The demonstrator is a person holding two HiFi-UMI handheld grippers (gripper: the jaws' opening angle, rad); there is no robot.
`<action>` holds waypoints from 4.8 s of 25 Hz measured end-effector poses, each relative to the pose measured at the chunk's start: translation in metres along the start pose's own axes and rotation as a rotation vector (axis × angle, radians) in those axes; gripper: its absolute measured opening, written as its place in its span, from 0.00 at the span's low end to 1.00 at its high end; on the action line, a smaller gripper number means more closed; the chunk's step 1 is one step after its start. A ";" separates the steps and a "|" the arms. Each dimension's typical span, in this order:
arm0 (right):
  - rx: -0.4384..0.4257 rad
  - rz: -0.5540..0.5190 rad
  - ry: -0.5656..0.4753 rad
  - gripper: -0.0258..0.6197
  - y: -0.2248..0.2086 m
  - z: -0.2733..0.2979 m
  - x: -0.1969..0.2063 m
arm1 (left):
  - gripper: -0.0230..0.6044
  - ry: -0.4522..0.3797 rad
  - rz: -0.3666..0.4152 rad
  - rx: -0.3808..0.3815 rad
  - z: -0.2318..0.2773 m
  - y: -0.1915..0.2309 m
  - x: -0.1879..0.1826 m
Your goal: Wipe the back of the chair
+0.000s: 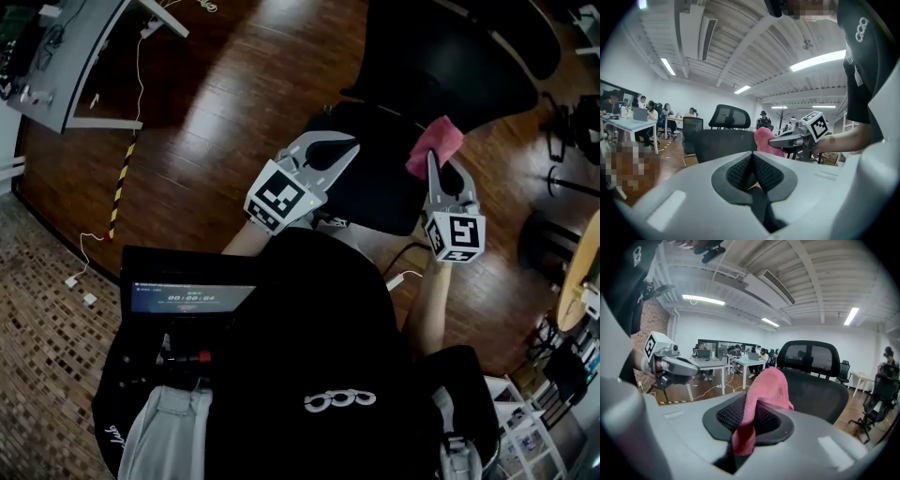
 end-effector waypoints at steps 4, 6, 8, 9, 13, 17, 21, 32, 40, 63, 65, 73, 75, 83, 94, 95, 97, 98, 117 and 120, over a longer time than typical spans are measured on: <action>0.009 0.012 0.013 0.10 -0.034 0.044 0.000 | 0.03 0.033 -0.009 -0.054 -0.003 0.005 0.007; 0.008 0.015 0.014 0.10 -0.051 0.070 -0.002 | 0.03 0.052 -0.017 -0.073 -0.001 0.008 0.011; -0.003 0.017 0.010 0.10 -0.066 0.097 -0.006 | 0.03 0.054 -0.022 -0.092 0.003 0.010 0.010; -0.012 0.015 0.007 0.10 -0.072 0.110 -0.009 | 0.03 0.053 -0.025 -0.103 0.005 0.011 0.009; -0.050 -0.004 0.004 0.10 -0.084 0.165 -0.025 | 0.03 0.057 -0.037 -0.136 0.006 0.017 0.010; -0.083 -0.021 0.004 0.10 -0.091 0.217 -0.038 | 0.03 0.063 -0.038 -0.154 0.016 0.023 0.010; -0.110 -0.031 0.004 0.10 -0.088 0.258 -0.051 | 0.03 0.068 -0.049 -0.151 0.026 0.033 0.010; -0.327 -0.141 -0.008 0.10 -0.011 0.339 -0.076 | 0.03 0.049 -0.057 -0.140 0.031 0.054 0.003; -0.129 0.018 0.063 0.10 -0.091 0.350 -0.055 | 0.03 0.093 -0.040 -0.128 0.045 0.051 0.000; 0.257 0.229 0.109 0.11 -0.295 0.200 0.037 | 0.03 0.171 -0.025 -0.034 0.108 -0.014 0.011; 0.276 0.234 0.109 0.11 -0.307 0.189 0.042 | 0.03 0.175 -0.029 -0.027 0.113 -0.018 0.012; 0.354 0.258 0.114 0.11 -0.349 0.152 0.063 | 0.03 0.184 -0.028 -0.009 0.130 -0.034 0.017; 0.373 0.263 0.119 0.11 -0.358 0.143 0.066 | 0.03 0.186 -0.029 -0.006 0.131 -0.037 0.017; 0.455 0.299 0.146 0.11 -0.391 0.108 0.085 | 0.03 0.189 -0.030 -0.009 0.130 -0.046 0.020; 0.710 0.448 0.244 0.11 -0.430 0.057 0.132 | 0.03 0.184 -0.045 -0.031 0.119 -0.053 0.029; 0.742 0.466 0.263 0.11 -0.433 0.053 0.138 | 0.03 0.184 -0.047 -0.032 0.116 -0.052 0.030; 0.773 0.498 0.290 0.11 -0.435 0.047 0.147 | 0.03 0.182 -0.053 -0.038 0.110 -0.051 0.030; 0.765 0.507 0.298 0.11 -0.432 0.047 0.149 | 0.03 0.181 -0.057 -0.040 0.107 -0.051 0.030; 0.645 0.336 0.400 0.10 -0.341 0.153 0.119 | 0.03 0.175 -0.098 -0.093 0.058 -0.009 0.045; 0.605 0.305 0.387 0.10 -0.320 0.173 0.108 | 0.03 0.178 -0.104 -0.088 0.053 -0.006 0.046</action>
Point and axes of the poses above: the fingertips, and each gripper's own axes: z forward along the fingers, y to its left, x out of its underside, the point moved 5 cm from there along -z, backward along the fingers, and after that the axes turned 1 degree about z, right-handed, at the moved point
